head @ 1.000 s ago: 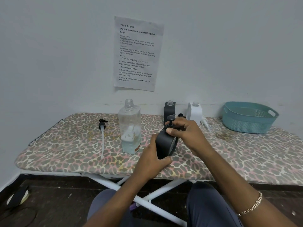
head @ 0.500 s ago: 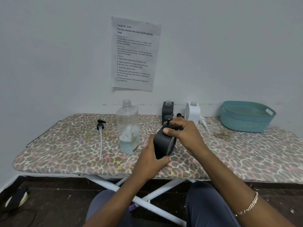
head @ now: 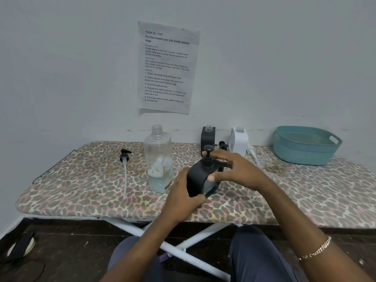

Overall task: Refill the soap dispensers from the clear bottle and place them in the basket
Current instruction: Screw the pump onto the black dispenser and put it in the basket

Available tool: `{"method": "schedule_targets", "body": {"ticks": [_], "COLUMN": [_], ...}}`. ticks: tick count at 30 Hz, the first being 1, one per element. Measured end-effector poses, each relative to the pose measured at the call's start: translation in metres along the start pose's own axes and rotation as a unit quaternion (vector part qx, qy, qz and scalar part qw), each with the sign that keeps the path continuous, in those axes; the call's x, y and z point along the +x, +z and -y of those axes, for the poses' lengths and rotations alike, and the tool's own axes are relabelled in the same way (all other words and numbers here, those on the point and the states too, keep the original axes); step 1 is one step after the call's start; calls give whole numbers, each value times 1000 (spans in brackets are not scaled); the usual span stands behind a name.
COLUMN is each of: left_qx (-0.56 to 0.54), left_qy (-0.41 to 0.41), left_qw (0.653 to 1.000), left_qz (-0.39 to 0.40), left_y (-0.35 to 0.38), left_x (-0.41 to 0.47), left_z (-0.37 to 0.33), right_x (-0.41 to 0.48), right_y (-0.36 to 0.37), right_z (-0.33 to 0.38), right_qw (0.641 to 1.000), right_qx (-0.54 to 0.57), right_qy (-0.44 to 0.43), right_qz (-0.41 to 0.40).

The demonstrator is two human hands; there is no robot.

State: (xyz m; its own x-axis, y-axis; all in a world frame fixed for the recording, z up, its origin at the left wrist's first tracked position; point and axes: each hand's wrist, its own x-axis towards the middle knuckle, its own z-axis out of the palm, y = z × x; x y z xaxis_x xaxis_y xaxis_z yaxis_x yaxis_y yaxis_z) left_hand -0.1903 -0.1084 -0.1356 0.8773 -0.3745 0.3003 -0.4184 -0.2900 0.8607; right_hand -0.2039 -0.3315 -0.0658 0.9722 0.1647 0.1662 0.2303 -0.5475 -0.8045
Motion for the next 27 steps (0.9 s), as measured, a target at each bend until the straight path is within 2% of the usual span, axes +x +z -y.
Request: {"method": "schedule_targets", "body": {"ticks": [6, 9, 13, 16, 20, 27], "left_qx": [-97, -130, -149, -152, -142, -108], "left_qy": [-54, -60, -61, -64, -65, -7], "left_qw": [994, 990, 987, 986, 988, 993], "left_qz": [-4, -6, -8, -1, 12, 41], "left_y": [-6, -6, -8, -1, 20, 71], "left_x": [5, 10, 16, 23, 47, 124], "left_z": [6, 9, 6, -1, -21, -92], "right_x": [-6, -9, -13, -19, -25, -42], "right_y": [-20, -30, -37, -47, -78, -169], "right_z": [8, 6, 12, 16, 16, 18], "right_qw": [1000, 998, 996, 995, 991, 970], "right_qx": [-11, -33, -86, -95, -115, -164], "right_qy": [10, 37, 22, 9, 35, 54], "right_qz": [16, 26, 10, -19, -56, -171]}}
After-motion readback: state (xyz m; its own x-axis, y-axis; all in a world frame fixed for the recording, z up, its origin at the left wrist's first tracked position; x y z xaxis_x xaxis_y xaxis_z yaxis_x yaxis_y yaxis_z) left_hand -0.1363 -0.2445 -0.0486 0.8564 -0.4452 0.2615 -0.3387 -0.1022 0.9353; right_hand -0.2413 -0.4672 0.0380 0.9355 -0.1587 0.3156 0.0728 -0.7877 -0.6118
